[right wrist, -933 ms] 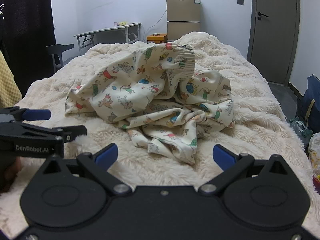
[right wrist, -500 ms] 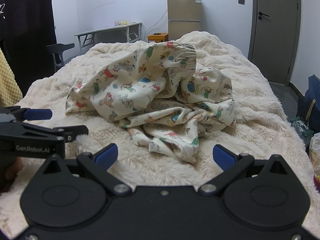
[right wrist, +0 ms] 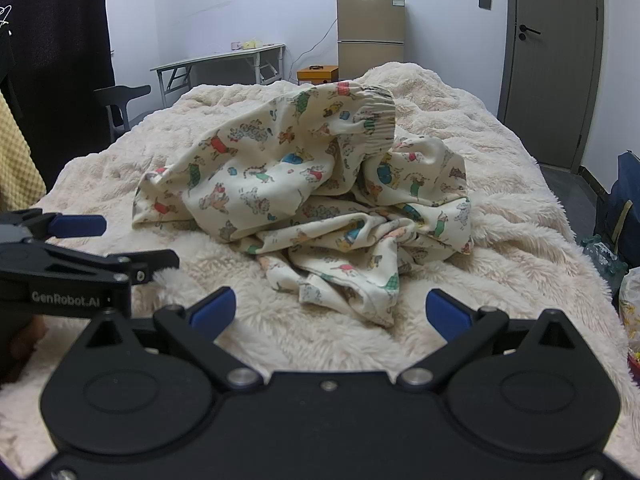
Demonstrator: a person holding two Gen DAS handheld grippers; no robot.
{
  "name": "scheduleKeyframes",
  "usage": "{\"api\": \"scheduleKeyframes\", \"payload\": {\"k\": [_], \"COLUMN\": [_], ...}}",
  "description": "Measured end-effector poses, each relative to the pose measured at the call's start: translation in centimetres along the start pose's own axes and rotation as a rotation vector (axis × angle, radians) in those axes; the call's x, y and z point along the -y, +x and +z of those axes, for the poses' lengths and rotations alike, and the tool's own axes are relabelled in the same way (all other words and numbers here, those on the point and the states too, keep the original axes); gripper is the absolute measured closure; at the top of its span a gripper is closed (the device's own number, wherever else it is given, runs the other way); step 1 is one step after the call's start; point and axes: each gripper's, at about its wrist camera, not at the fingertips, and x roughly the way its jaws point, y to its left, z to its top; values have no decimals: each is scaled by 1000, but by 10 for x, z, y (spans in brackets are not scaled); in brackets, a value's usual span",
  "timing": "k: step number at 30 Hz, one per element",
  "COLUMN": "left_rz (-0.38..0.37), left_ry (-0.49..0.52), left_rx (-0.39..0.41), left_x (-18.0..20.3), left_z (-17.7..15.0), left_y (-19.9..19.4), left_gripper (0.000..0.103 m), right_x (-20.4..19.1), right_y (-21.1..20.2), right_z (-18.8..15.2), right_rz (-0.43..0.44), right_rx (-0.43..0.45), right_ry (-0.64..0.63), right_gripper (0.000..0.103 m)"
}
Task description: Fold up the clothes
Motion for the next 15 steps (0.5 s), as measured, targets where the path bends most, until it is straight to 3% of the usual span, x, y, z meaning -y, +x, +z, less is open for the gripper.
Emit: {"api": "scheduleKeyframes", "payload": {"k": [15], "left_rz": [7], "left_ry": [2], "left_rx": [3], "left_x": [0], "left_z": [0], "left_y": [-1], "left_gripper": [0], "right_x": [-1], "right_y": [0], "right_z": [0], "right_rz": [4], "right_rx": [0], "right_ry": [-4], "right_gripper": [0]}}
